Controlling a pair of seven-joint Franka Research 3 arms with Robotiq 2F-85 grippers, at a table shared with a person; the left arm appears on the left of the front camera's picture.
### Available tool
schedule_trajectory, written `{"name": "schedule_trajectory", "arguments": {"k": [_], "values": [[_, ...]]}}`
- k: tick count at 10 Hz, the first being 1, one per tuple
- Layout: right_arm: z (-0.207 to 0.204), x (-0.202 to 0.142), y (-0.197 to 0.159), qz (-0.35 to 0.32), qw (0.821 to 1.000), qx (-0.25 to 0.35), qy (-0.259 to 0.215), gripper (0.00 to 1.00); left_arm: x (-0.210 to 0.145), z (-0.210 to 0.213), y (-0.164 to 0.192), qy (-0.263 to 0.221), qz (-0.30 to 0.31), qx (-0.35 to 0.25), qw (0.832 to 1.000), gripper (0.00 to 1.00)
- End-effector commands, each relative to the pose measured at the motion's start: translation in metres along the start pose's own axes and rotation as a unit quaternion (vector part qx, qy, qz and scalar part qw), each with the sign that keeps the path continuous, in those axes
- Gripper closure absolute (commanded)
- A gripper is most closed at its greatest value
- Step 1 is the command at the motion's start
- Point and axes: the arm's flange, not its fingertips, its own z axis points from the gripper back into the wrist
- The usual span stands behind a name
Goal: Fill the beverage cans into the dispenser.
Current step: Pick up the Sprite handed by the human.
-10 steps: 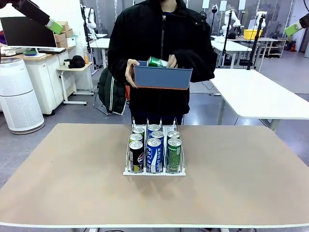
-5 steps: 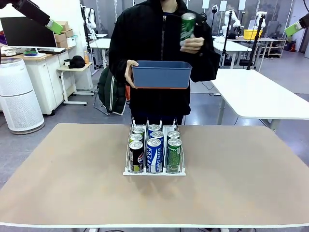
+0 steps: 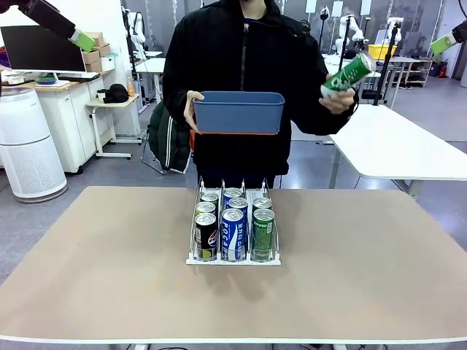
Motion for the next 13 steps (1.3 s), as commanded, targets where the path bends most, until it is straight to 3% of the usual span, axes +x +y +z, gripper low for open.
{"name": "schedule_trajectory", "arguments": {"k": [1,13], "values": [[-0.0006,0.001,0.0012,-0.002,1.0,0.008,-0.003,0.0,-0.0005,-0.0015,0.0013,0.002,0.003,0.001,1.0,0.0],[-0.0006,0.001,0.0012,-0.002,1.0,0.008,-0.003,0.0,-0.0005,-0.0015,0.0013,0.002,0.003,0.001,1.0,0.0]]}}
